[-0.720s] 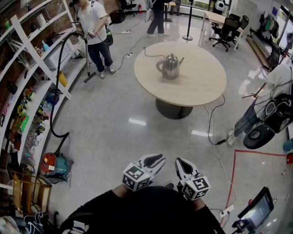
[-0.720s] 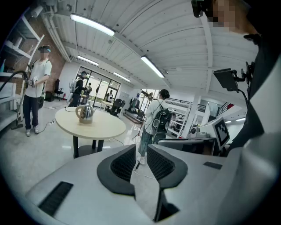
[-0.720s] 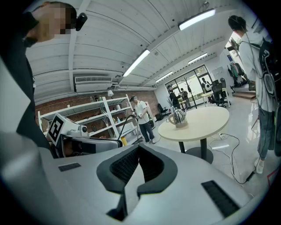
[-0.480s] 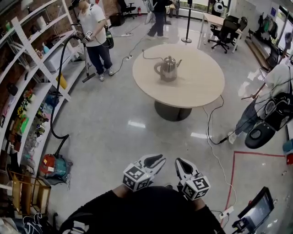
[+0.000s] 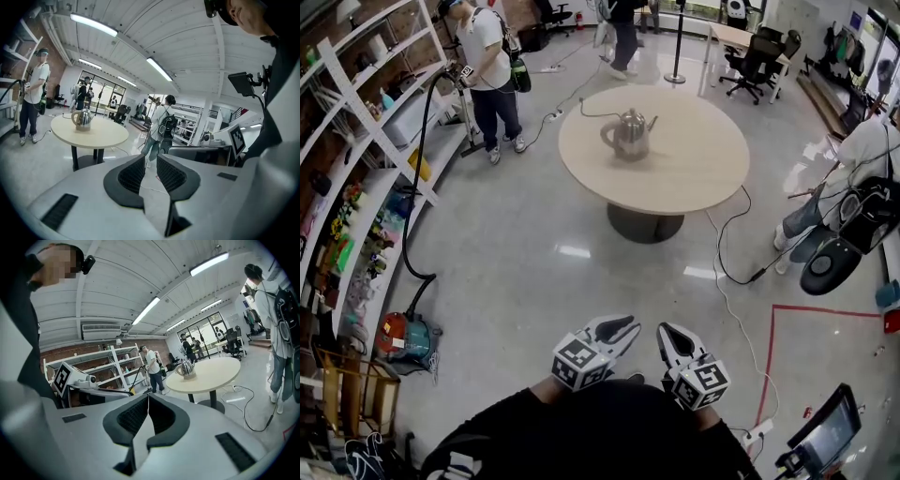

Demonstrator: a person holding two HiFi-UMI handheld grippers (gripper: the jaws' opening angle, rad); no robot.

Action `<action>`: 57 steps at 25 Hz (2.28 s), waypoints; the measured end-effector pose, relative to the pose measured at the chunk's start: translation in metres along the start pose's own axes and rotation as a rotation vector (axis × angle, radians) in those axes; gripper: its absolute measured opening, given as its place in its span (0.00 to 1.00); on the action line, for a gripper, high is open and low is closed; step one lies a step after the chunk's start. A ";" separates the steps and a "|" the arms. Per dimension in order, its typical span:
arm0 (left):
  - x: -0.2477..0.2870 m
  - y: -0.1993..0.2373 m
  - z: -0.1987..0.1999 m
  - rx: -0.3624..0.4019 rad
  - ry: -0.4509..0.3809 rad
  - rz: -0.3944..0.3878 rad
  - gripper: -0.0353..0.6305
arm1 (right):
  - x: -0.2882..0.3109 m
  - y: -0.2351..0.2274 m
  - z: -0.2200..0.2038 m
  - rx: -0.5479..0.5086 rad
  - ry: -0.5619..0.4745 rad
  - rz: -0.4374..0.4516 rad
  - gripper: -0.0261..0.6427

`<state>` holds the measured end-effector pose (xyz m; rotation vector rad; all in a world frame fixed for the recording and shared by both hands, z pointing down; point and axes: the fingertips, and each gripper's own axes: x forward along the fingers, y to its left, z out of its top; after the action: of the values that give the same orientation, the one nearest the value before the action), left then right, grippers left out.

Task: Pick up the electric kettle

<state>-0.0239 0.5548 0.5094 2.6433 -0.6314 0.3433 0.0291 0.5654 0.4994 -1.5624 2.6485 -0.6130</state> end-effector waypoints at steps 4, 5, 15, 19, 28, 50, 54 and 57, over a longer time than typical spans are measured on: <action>0.012 -0.014 -0.010 -0.013 0.019 0.004 0.19 | -0.013 -0.011 -0.006 0.021 0.009 0.015 0.06; 0.013 -0.017 -0.014 -0.015 0.022 0.007 0.19 | -0.015 -0.012 -0.009 0.028 0.013 0.019 0.06; 0.016 -0.015 -0.022 -0.050 0.049 0.040 0.19 | -0.012 -0.019 -0.020 0.085 0.037 0.041 0.06; 0.021 0.003 -0.022 -0.061 0.065 0.036 0.19 | 0.006 -0.022 -0.020 0.101 0.054 0.032 0.06; 0.055 0.062 0.008 -0.049 0.058 -0.031 0.19 | 0.062 -0.064 -0.002 0.103 0.052 -0.059 0.06; 0.036 0.293 0.084 -0.193 -0.029 -0.018 0.19 | 0.287 -0.061 0.054 -0.022 0.167 -0.109 0.06; 0.035 0.319 0.090 -0.217 -0.044 -0.004 0.19 | 0.315 -0.057 0.055 -0.046 0.191 -0.072 0.06; 0.039 0.336 0.091 -0.213 -0.045 0.012 0.19 | 0.333 -0.068 0.053 -0.044 0.190 -0.057 0.06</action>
<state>-0.1372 0.2254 0.5494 2.4503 -0.6598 0.2081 -0.0705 0.2384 0.5367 -1.6759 2.7774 -0.7467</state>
